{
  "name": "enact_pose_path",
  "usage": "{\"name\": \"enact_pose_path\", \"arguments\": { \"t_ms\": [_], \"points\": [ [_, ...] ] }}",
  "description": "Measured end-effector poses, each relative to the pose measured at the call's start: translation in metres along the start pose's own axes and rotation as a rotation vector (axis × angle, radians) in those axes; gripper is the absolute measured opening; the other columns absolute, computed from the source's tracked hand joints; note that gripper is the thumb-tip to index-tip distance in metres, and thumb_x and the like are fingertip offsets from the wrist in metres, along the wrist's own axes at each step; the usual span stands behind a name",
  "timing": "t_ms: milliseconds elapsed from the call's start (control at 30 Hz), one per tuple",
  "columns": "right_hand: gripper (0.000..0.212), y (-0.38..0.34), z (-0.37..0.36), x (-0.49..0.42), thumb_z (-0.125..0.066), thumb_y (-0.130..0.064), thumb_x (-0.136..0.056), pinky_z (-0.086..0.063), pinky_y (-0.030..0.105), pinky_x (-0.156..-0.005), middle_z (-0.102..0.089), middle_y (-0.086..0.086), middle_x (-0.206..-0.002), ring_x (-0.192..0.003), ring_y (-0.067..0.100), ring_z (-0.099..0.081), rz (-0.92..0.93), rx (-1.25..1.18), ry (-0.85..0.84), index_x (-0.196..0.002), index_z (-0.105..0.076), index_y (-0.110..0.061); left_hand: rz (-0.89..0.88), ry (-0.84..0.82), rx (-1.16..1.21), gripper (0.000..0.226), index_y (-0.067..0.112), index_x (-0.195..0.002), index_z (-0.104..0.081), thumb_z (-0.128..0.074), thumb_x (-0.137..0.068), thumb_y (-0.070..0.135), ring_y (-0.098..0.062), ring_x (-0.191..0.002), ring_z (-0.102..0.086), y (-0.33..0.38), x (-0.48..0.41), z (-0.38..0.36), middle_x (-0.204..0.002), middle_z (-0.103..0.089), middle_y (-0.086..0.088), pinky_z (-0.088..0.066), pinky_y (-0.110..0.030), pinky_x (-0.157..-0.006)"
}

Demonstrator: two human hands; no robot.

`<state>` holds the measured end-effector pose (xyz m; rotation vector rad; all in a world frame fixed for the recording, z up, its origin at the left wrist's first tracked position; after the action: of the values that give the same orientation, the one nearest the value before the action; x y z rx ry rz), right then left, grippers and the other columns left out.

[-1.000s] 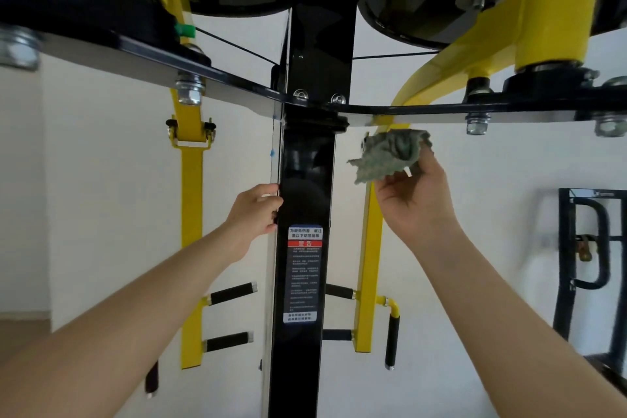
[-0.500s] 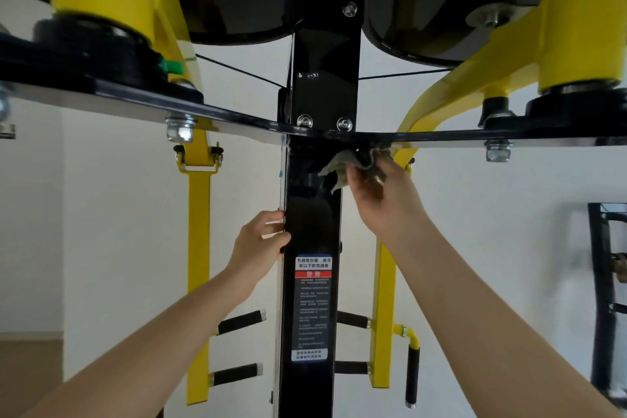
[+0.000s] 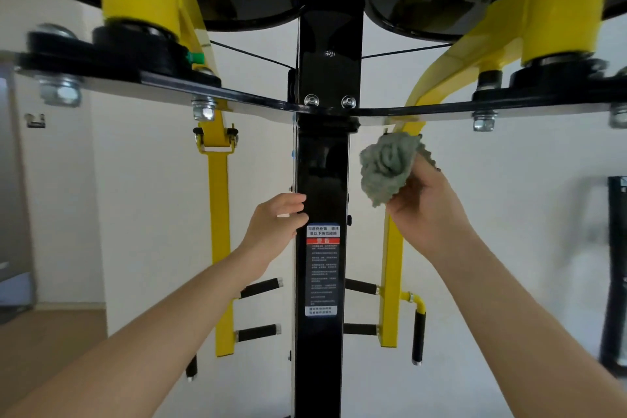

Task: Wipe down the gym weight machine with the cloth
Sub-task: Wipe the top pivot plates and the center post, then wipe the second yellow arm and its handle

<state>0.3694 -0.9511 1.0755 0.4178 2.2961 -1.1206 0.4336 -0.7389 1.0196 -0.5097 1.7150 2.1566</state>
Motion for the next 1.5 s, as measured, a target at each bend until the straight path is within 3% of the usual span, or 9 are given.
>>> {"name": "enact_pose_path", "arguments": {
  "t_ms": [100,167,367,500,667,933,1133,1300,1500],
  "points": [
    [0.017,0.014,0.024,0.019,-0.062,-0.007,-0.094,-0.058,0.038,-0.080,-0.070,0.017,-0.098,-0.089,0.027,-0.068,0.018,0.400,0.075,-0.107,-0.068,0.002,-0.030,-0.054,0.151,0.026,0.027,-0.121,-0.069,-0.066,-0.097,0.019,-0.011,-0.112,-0.065,0.011,0.031,-0.009,-0.117,-0.071,0.006,-0.057,-0.027,-0.091],
    [0.016,0.026,0.035,0.038,-0.060,-0.004,-0.097,-0.058,0.040,-0.084,-0.073,0.019,-0.102,-0.094,0.032,-0.071,-0.008,0.579,0.068,-0.107,-0.070,0.003,-0.057,-0.136,0.184,0.023,0.029,-0.118,-0.070,-0.068,-0.096,0.023,-0.008,-0.108,-0.068,0.014,0.055,-0.019,-0.113,-0.073,0.009,-0.058,-0.029,-0.090],
    [0.034,0.045,0.038,0.094,-0.047,0.003,-0.101,-0.059,0.029,-0.085,-0.076,0.007,-0.110,-0.104,0.022,-0.072,-0.223,0.701,-0.069,-0.122,-0.069,-0.013,-0.060,-0.263,0.108,0.041,0.026,-0.118,-0.064,-0.084,-0.082,0.024,-0.008,-0.099,-0.071,-0.005,0.107,-0.053,-0.111,-0.072,0.010,-0.060,-0.031,-0.088],
    [0.026,0.031,0.051,0.118,-0.056,-0.001,-0.099,-0.061,0.034,-0.082,-0.077,0.008,-0.102,-0.097,0.024,-0.074,-0.202,0.900,-0.031,-0.117,-0.073,-0.010,-0.062,-0.225,0.081,0.016,0.019,-0.101,-0.073,-0.076,-0.088,0.012,-0.013,-0.091,-0.072,-0.016,0.117,-0.065,-0.096,-0.075,0.006,-0.060,-0.044,-0.090],
    [0.015,0.003,0.066,0.140,-0.068,-0.004,-0.092,-0.062,0.042,-0.078,-0.077,0.011,-0.098,-0.089,0.026,-0.076,-0.171,1.000,0.070,-0.103,-0.078,-0.006,-0.038,-0.402,0.124,0.033,0.019,-0.107,-0.072,-0.086,-0.079,0.025,-0.010,-0.093,-0.073,-0.006,0.147,-0.096,-0.102,-0.076,0.007,-0.061,-0.029,-0.084],
    [0.038,-0.051,0.090,0.164,-0.077,0.008,-0.078,-0.060,0.034,-0.087,-0.078,0.004,-0.095,-0.094,0.022,-0.074,-0.266,1.091,-0.172,-0.111,-0.075,-0.012,-0.024,-0.252,0.011,0.021,0.014,-0.098,-0.078,-0.061,-0.095,0.002,-0.019,-0.090,-0.074,0.024,0.166,-0.127,-0.091,-0.078,-0.001,-0.062,-0.036,-0.083],
    [0.011,-0.132,0.127,0.167,-0.068,0.002,-0.089,-0.055,0.029,-0.060,-0.073,0.015,-0.075,-0.060,0.021,-0.064,-0.111,0.992,-0.058,-0.090,-0.076,-0.006,-0.161,-0.114,-0.107,0.021,0.025,-0.094,-0.077,-0.062,-0.097,0.010,-0.001,-0.083,-0.069,0.105,0.178,-0.152,-0.087,-0.075,0.013,-0.052,-0.013,-0.071],
    [0.014,-0.191,0.161,0.155,-0.068,-0.009,-0.092,-0.045,0.019,-0.052,-0.069,0.014,-0.075,-0.054,0.016,-0.057,0.000,0.970,-0.043,-0.096,-0.076,-0.019,-0.274,-0.040,-0.219,0.016,0.025,-0.100,-0.077,-0.066,-0.096,0.014,-0.006,-0.087,-0.070,0.172,0.187,-0.193,-0.089,-0.075,0.013,-0.058,-0.024,-0.078],
    [0.030,-0.235,0.161,0.134,-0.082,-0.032,-0.078,-0.057,0.026,-0.068,-0.073,-0.002,-0.090,-0.080,0.016,-0.069,0.085,0.880,-0.274,-0.106,-0.072,-0.036,-0.504,0.223,-0.369,0.015,0.028,-0.101,-0.075,-0.066,-0.096,0.016,-0.004,-0.085,-0.067,0.248,0.196,-0.210,-0.087,-0.071,0.018,-0.054,-0.018,-0.072]
  ]
}}
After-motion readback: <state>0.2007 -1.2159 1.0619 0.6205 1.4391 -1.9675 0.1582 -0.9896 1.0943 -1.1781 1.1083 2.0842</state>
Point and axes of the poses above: each hand's wrist, its own x-axis away from the middle knuckle, its own z-axis out of the back of the hand, y = z × x, the point moved 5 cm from there along -x, towards the middle knuckle
